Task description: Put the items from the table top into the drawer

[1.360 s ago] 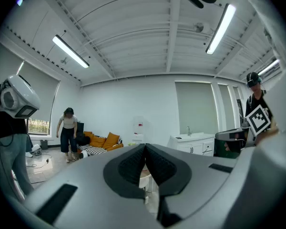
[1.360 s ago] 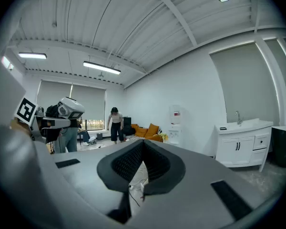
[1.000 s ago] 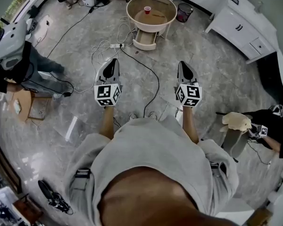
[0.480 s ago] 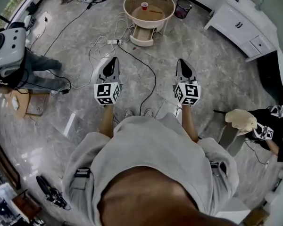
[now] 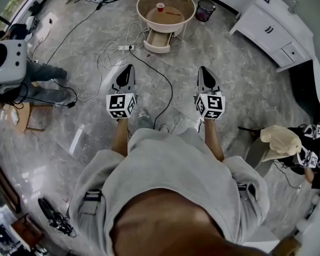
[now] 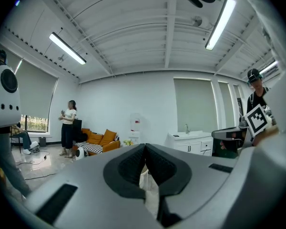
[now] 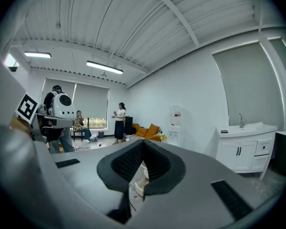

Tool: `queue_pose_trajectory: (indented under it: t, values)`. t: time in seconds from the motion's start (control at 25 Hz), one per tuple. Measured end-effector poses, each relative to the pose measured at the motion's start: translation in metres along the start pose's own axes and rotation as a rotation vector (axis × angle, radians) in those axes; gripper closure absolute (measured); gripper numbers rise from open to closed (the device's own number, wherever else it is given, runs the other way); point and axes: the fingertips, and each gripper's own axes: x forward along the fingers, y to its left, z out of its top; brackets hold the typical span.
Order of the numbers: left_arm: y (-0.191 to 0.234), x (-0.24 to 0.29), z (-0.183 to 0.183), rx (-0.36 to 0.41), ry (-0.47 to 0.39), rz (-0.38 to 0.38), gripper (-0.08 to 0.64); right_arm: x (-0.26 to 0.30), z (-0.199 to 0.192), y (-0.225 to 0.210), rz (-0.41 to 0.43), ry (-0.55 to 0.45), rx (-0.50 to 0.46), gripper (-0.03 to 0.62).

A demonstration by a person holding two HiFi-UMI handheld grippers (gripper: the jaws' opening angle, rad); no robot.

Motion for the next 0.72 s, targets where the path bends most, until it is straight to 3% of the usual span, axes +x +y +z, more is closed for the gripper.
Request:
queue_pose_trajectory:
  t: [0.4, 0.72]
  values:
    - [0.025, 0.053, -0.009, -0.022, -0.004, -0.024, 0.545, 0.054, -0.002, -0.011, -0.017, 0.004, 0.007, 0.568]
    - [0.072, 0.14, -0.006, -0.027, -0.005, -0.081, 0.545, 0.143, 0.009, -0.02, -0.058, 0.008, 0.0, 0.568]
